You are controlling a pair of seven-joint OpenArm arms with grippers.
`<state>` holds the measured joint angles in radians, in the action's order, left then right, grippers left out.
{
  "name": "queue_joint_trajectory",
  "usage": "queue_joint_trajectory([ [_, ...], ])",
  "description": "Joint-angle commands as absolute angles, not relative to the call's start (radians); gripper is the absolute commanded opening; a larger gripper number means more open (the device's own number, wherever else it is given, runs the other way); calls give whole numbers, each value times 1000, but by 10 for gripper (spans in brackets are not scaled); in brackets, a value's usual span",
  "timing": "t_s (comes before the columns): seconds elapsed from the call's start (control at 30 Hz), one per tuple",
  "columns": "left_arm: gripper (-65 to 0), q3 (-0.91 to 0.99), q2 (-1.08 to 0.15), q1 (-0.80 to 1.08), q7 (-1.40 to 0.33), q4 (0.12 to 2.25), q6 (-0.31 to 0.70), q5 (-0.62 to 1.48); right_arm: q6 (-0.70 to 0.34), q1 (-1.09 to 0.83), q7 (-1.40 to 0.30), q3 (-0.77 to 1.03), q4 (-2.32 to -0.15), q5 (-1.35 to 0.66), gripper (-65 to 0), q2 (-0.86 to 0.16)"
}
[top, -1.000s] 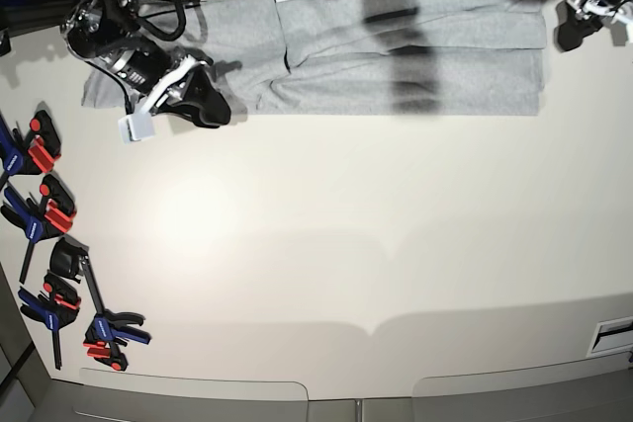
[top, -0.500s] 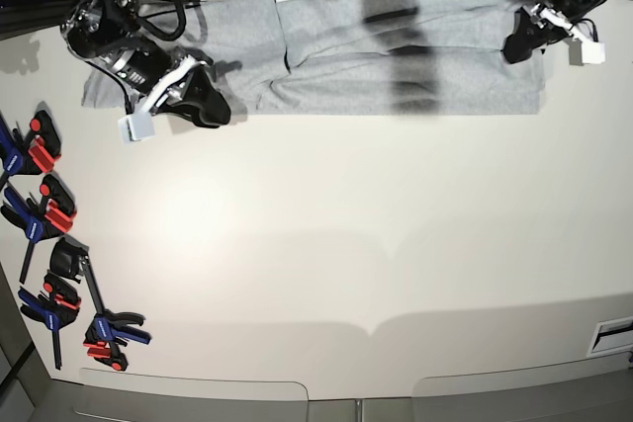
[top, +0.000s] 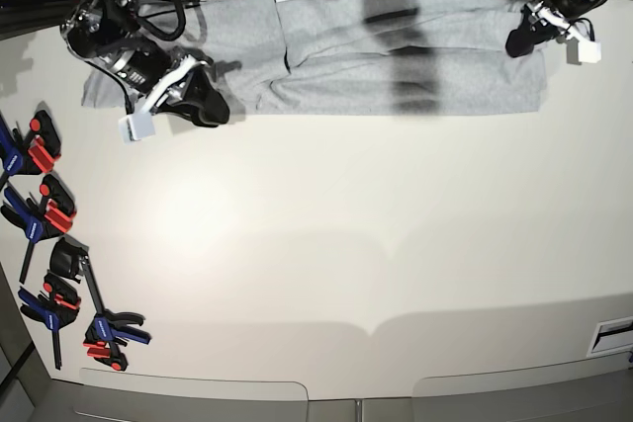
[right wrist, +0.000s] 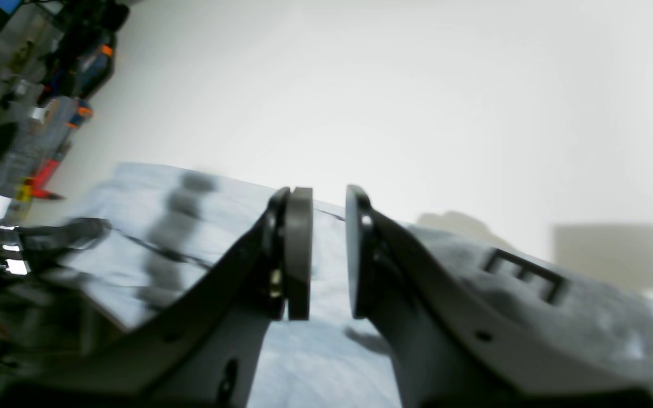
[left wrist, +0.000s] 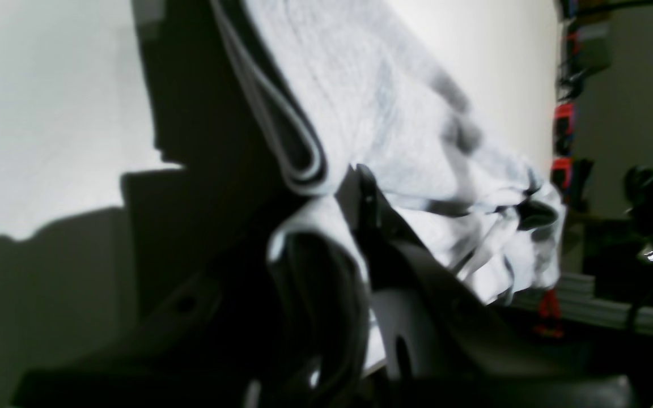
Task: Fold the T-shirt properly
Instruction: 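Move the left gripper to the shirt's other end and grasp it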
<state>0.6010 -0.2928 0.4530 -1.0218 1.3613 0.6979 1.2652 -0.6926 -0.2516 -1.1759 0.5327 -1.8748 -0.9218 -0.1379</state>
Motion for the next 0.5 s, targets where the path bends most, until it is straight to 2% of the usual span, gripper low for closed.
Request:
queue_joint_trajectory([
  [0.0,-650,601,-299,447,-1024,1374,698,1293,-698,-244,-1137,536,-1892,-917,-559,-147],
  [0.23,-650,601,-280,467,-1106,1562,698,1363,-594,-244,-1045,538,-1892,-675,-559,-147],
  [0.47,-650,601,-168,496,-1222,1806,698,1468,-527,-244,-974,538,-1892,-460,-559,-148],
])
